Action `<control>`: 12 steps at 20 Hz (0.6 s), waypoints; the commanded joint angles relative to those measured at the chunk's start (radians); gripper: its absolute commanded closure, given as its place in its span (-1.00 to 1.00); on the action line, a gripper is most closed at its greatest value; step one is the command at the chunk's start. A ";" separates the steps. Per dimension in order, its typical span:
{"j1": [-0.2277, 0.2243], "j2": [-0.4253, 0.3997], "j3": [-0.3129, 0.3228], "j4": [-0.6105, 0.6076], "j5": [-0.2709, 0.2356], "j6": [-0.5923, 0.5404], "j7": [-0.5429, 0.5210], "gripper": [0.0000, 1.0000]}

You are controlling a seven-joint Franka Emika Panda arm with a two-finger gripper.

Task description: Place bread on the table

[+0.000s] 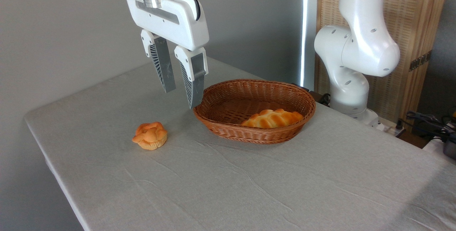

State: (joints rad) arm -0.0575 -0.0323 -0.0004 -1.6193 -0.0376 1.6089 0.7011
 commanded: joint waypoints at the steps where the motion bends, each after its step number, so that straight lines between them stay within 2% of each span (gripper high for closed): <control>1: 0.001 -0.004 0.005 0.002 -0.004 -0.030 0.003 -1.00; 12: 0.001 -0.006 0.005 0.001 -0.002 -0.053 0.001 -1.00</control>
State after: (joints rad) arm -0.0575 -0.0323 -0.0004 -1.6194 -0.0376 1.5814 0.7011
